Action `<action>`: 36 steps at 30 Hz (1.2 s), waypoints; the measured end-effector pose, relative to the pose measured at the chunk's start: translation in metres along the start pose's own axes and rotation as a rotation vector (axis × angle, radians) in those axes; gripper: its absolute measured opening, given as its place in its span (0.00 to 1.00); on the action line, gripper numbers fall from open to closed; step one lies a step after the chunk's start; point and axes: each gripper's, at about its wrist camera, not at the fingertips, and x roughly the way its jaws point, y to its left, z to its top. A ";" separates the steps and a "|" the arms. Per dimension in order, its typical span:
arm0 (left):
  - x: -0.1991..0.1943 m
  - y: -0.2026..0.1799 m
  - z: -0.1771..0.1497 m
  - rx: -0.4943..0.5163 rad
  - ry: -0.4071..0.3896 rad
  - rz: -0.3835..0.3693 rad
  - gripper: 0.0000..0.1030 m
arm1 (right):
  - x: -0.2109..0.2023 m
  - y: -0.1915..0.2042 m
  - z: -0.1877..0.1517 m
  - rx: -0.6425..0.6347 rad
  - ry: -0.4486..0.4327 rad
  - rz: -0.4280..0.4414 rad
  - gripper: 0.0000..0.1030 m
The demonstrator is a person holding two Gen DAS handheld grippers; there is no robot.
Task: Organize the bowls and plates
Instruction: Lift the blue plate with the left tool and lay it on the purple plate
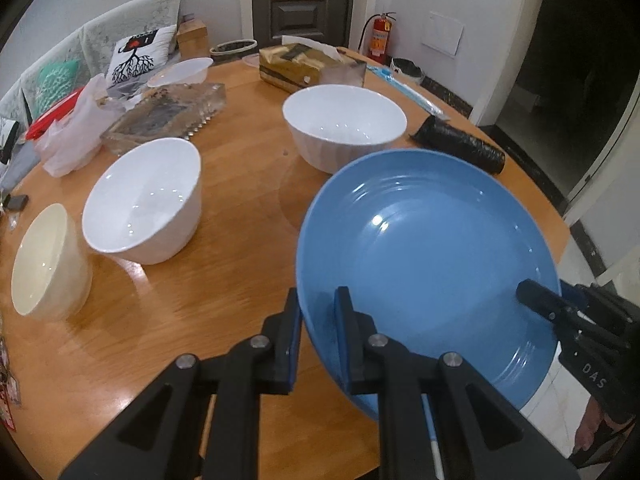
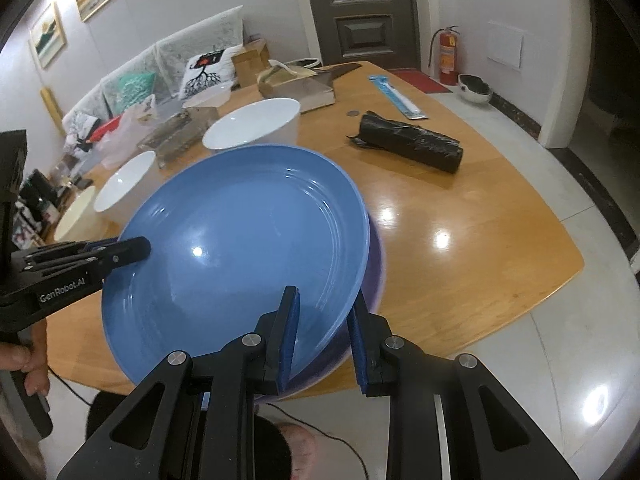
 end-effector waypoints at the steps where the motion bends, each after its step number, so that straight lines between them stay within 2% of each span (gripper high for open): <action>1: 0.003 -0.001 0.001 0.005 0.003 0.006 0.13 | 0.000 -0.001 0.000 0.000 0.000 0.000 0.18; 6: 0.008 -0.002 0.002 0.016 0.009 0.012 0.15 | 0.000 0.002 0.002 -0.017 0.000 -0.028 0.19; 12: 0.012 -0.008 0.004 0.042 0.017 0.023 0.15 | 0.000 0.011 0.001 -0.075 0.002 -0.114 0.20; 24: 0.018 -0.012 0.006 0.084 0.015 0.062 0.15 | 0.003 0.010 0.001 -0.084 0.015 -0.145 0.25; 28: 0.018 -0.012 0.006 0.083 0.012 0.060 0.15 | 0.007 0.016 -0.001 -0.106 0.018 -0.165 0.31; 32: 0.008 -0.007 0.007 0.094 -0.004 0.059 0.17 | 0.012 0.016 -0.002 -0.128 0.025 -0.174 0.34; 35: -0.014 0.010 0.014 0.077 -0.050 0.051 0.17 | 0.000 0.010 0.004 -0.094 -0.017 -0.184 0.49; 36: -0.024 0.020 0.019 0.070 -0.070 0.058 0.17 | -0.005 0.010 0.007 -0.090 -0.040 -0.176 0.58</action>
